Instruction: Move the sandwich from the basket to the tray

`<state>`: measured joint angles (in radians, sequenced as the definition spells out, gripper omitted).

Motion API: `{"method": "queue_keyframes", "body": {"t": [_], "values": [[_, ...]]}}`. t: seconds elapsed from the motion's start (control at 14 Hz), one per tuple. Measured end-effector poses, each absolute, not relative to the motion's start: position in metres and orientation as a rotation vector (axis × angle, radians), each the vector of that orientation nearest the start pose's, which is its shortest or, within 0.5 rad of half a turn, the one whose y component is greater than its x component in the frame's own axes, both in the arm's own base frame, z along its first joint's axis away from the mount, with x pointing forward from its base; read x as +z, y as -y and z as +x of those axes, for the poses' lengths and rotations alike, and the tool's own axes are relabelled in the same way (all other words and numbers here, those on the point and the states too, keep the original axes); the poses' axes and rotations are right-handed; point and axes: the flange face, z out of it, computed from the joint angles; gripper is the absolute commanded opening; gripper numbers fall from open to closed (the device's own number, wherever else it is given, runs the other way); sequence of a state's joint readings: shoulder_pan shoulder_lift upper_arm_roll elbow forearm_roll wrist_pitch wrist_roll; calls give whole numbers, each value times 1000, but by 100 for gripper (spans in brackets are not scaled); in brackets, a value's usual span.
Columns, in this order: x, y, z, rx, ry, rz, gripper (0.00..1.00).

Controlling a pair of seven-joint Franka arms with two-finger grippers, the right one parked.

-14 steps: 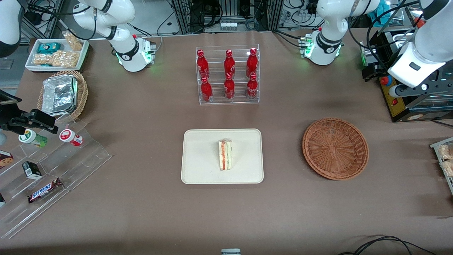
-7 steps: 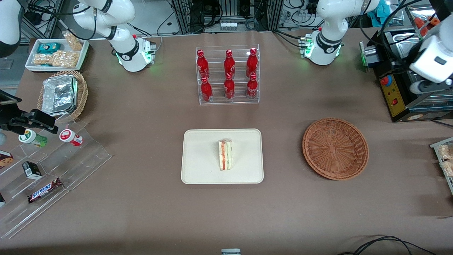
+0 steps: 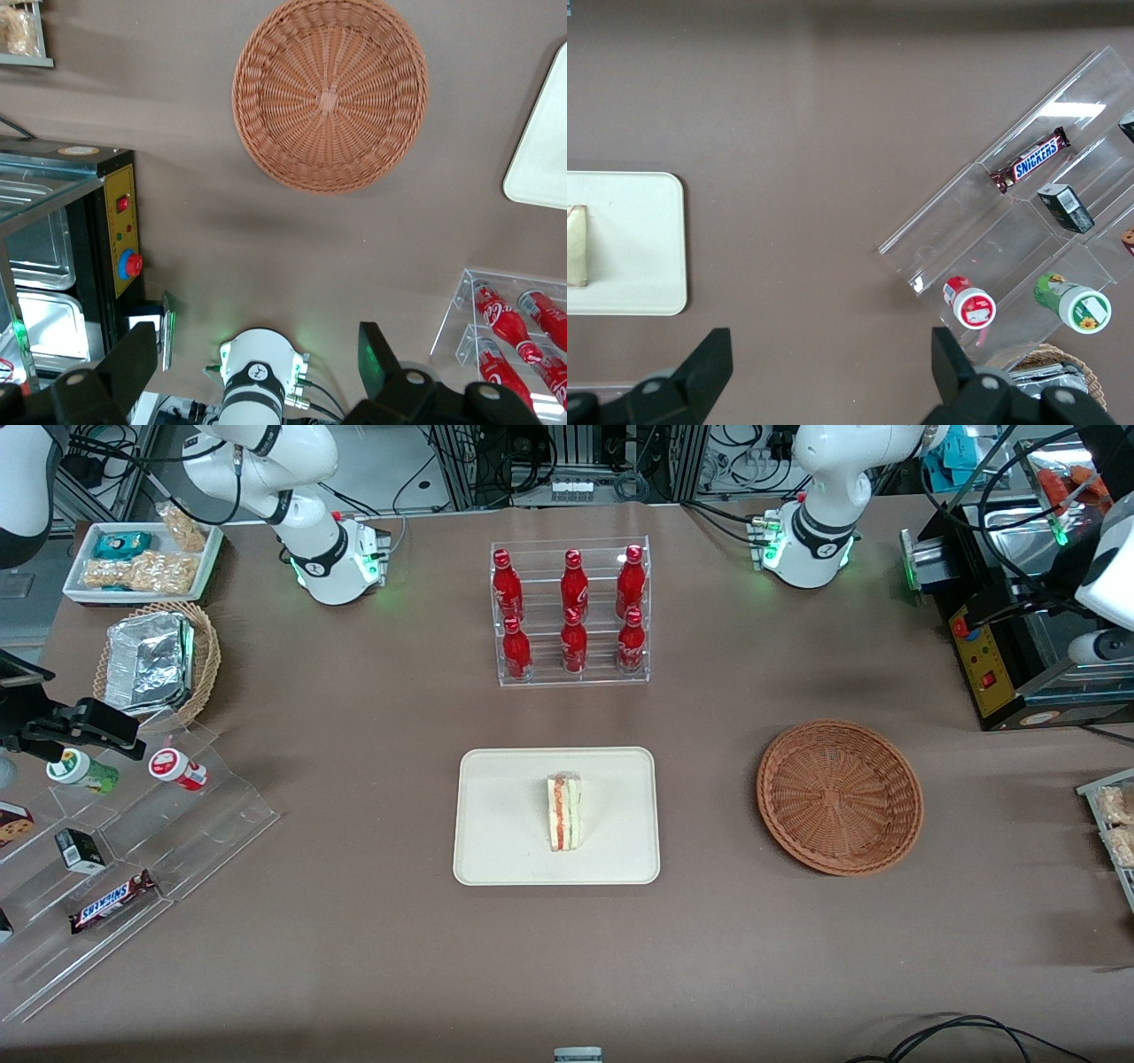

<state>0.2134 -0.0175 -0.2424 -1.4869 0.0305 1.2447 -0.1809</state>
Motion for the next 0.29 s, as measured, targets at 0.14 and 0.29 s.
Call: {"method": "queue_keyframes", "body": {"t": [0.14, 0.29], "values": [[648, 13, 514, 321, 242, -3062, 100], [649, 14, 514, 316, 237, -3065, 100]]}}
